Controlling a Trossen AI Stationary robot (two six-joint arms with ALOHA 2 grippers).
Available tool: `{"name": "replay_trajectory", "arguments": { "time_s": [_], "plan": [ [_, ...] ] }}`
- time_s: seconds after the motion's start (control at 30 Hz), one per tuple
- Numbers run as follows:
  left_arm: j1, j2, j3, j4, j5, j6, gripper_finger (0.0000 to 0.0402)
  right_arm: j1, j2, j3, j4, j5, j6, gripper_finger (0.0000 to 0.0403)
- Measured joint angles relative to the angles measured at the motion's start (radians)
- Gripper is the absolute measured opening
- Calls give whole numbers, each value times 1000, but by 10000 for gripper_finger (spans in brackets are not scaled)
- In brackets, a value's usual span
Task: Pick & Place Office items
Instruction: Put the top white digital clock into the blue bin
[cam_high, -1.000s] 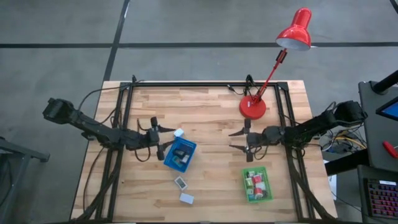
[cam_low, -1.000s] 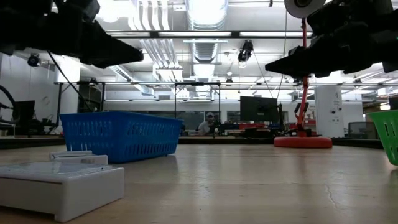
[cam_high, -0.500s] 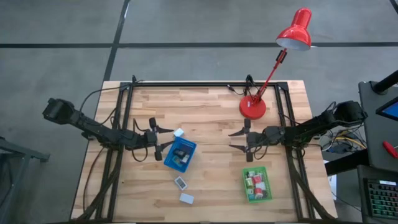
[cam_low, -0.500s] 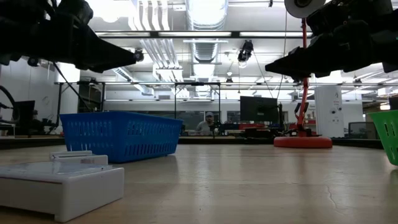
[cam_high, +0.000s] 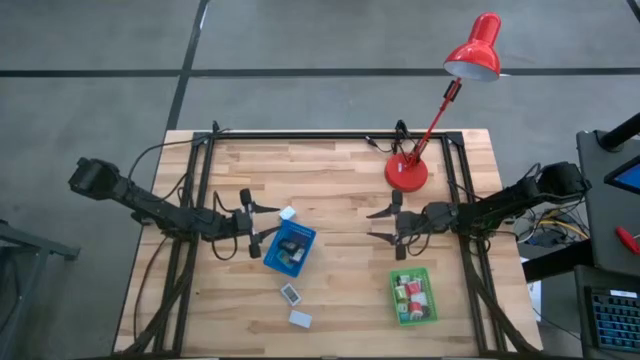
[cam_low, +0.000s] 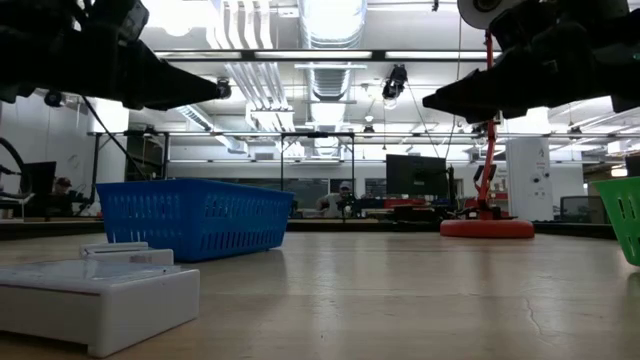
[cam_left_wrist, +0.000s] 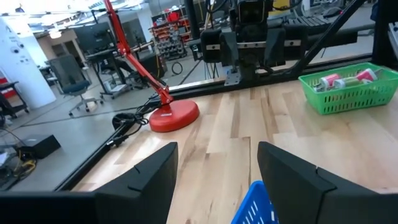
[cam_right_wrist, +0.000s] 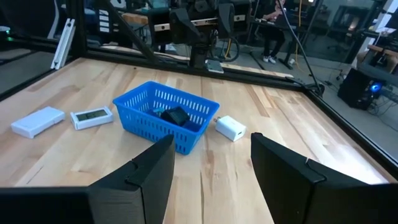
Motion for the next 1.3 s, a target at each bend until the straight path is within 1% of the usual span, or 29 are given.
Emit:
{"name": "replay_trajectory", "arguments": {
  "time_s": [0.13, 0.3, 0.4, 0.5, 0.57, 0.67, 0.77, 0.9, 0.97, 1.1, 1.17, 1.23, 1.3],
  "plan": [
    [0, 0, 0, 0, 0, 6, 225, 0, 0, 5, -15, -9, 40, 203],
    [0, 0, -2, -1, 0, 10, 225, 1, 0, 40, -107, -55, 94, 203],
    [0, 0, -2, -1, 0, 9, 225, 6, 0, 70, -157, -55, 91, 203],
    [0, 0, -2, -5, 0, -9, 225, 7, 0, 89, -157, -56, 70, 203],
    [0, 0, -2, -36, 22, -39, 225, 7, 0, 94, -157, -54, 66, 203],
    [-1, 0, 16, -135, 105, -85, 225, 7, 0, 96, -157, -54, 69, 203],
    [-10, 0, 58, -278, 234, -130, 225, 7, 0, 87, -167, -54, 71, 203],
    [-35, 0, 159, -515, 377, -132, 225, 7, 0, 86, -185, -54, 71, 203],
    [-49, 2, 220, -646, 431, -123, 225, 7, 0, 85, -191, -54, 74, 203],
    [-69, 19, 355, -896, 479, -123, 225, 7, 0, 85, -194, -54, 79, 203],
    [-79, 40, 418, -986, 492, -127, 225, 7, 0, 85, -201, -54, 88, 203],
    [-89, 72, 473, -1039, 511, -126, 225, 7, 0, 85, -213, -54, 97, 203],
    [-97, 116, 515, -1052, 535, -116, 225, 8, 0, 85, -222, -55, 104, 203]
  ]
}}
